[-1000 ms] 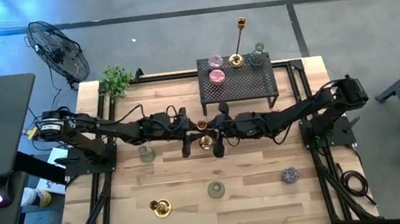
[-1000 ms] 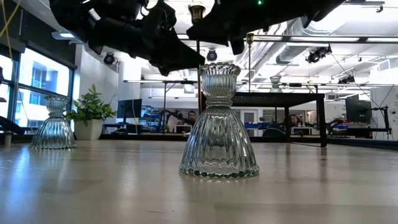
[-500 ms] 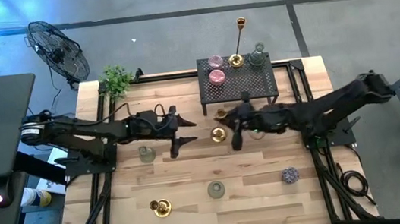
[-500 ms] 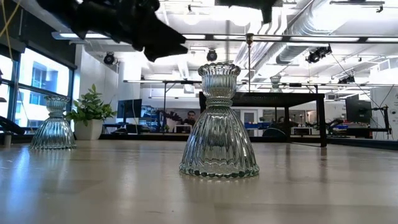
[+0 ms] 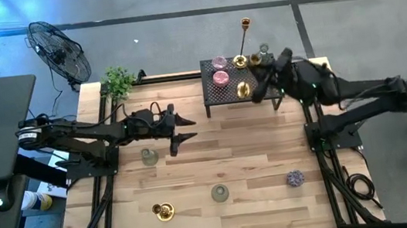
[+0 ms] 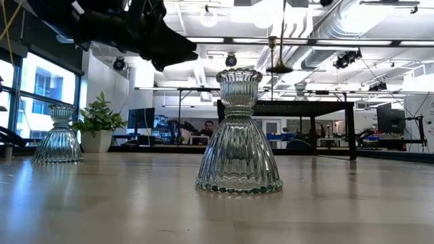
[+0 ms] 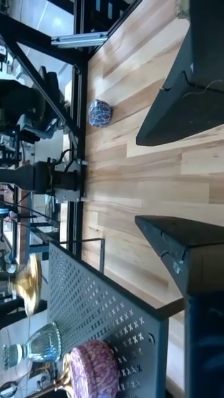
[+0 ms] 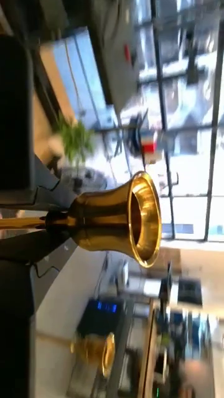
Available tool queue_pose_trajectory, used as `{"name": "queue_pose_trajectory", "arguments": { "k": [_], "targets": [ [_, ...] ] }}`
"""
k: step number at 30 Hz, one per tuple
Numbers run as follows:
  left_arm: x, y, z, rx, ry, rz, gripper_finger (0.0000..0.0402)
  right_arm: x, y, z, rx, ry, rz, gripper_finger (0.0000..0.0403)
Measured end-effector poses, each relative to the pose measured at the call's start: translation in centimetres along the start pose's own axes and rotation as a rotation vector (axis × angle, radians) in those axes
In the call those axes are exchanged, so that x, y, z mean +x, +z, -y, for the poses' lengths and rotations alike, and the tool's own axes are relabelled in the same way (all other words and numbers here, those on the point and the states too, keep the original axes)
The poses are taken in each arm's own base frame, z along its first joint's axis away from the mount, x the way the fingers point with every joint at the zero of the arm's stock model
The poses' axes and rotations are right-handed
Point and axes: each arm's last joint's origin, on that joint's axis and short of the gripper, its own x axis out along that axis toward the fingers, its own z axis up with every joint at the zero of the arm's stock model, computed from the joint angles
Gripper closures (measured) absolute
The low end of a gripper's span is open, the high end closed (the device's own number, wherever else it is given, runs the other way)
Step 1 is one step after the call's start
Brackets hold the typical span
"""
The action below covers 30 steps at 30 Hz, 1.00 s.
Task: Pick & Place candle stick holders
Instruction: Put the top gold candle holder on the shelf aligned with the other gold candle holder
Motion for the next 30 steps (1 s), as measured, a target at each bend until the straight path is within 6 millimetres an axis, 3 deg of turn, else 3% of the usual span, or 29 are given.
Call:
{"name": "queue_pose_trajectory", "arguments": {
  "k": [7,14,22,30],
  "targets": [
    [0.0,-0.1,0.0,0.008,0.000,-0.006,0.0227,4.2,-1.8,4.1,0.017,-0.079,-0.072,0.0369],
    [0.0,-0.1,0.0,0.018,0.001,-0.005,0.0228,7.0,-3.2,6.4,0.002,-0.116,-0.103,0.0374],
    [0.0,-0.1,0.0,0.021,0.002,-0.006,0.0228,8.5,-3.9,8.0,0.008,-0.126,-0.112,0.0363],
    [0.0,-0.1,0.0,0.021,0.002,-0.007,0.0228,8.6,-3.9,8.4,0.011,-0.123,-0.110,0.0371]
  ]
}}
